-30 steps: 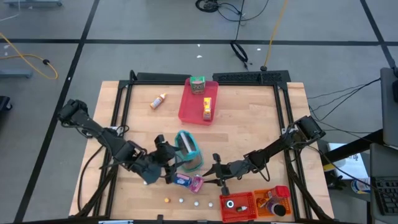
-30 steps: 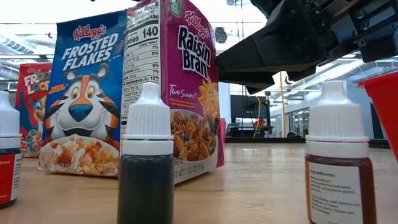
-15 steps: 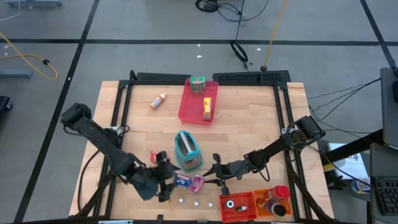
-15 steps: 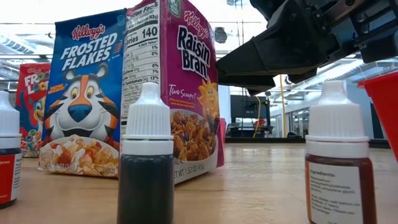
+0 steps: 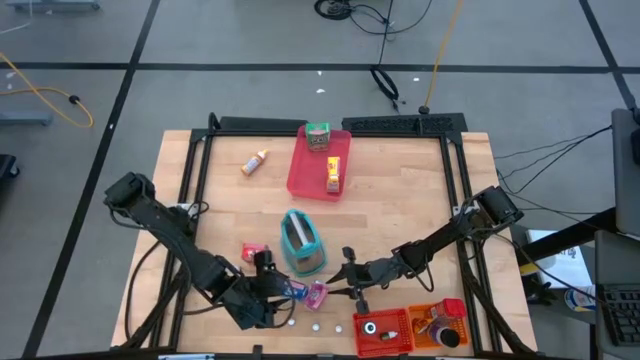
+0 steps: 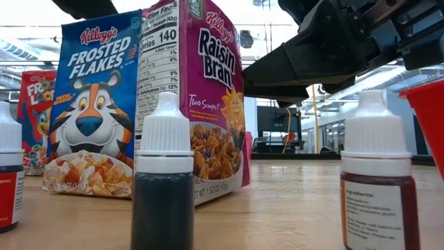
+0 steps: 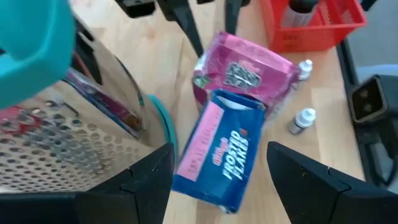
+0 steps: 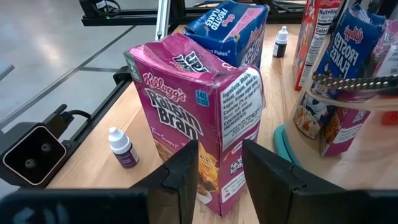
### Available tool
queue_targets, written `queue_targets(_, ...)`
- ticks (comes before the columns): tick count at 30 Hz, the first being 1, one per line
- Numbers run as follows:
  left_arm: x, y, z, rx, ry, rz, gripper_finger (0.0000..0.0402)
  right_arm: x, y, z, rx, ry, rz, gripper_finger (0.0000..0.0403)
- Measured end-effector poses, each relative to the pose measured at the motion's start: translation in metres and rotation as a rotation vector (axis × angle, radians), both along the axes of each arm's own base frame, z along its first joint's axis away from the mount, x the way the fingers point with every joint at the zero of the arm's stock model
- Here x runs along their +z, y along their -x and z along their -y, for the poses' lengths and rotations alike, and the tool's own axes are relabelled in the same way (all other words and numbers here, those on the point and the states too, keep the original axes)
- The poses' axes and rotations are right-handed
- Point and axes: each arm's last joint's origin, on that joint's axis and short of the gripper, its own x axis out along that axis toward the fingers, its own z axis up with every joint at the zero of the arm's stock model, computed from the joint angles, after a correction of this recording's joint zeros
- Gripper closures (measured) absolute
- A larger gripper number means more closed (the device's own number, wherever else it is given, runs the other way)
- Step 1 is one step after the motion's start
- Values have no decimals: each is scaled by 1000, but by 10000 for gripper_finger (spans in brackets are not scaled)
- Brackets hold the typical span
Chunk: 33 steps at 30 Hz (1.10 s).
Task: Pick & Place Kitchen Items
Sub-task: Put the blue cereal box into the pink bin
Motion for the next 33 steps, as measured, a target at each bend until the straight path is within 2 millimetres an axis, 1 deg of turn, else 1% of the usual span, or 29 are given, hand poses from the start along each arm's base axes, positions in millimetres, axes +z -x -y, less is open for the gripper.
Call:
queue_targets(6, -1, -3, -3, -43, 60, -60, 144, 0, 0, 0, 0, 3, -4, 289)
queue_targets(12, -2, -7, -9, -36, 64, -70, 144, 0, 0, 0, -1, 4, -4, 289)
queue_targets(18, -4, -8, -17, -33, 21, -109, 144, -1, 0, 0, -1, 6, -8, 289)
queue_targets(26, -4, -7, -17, -37, 22, -121, 144, -1, 0, 1, -2, 10, -13, 289)
queue_targets(33, -1, -10, -15, -97, 15, -92, 144, -2, 0, 1, -3, 12, -18, 289)
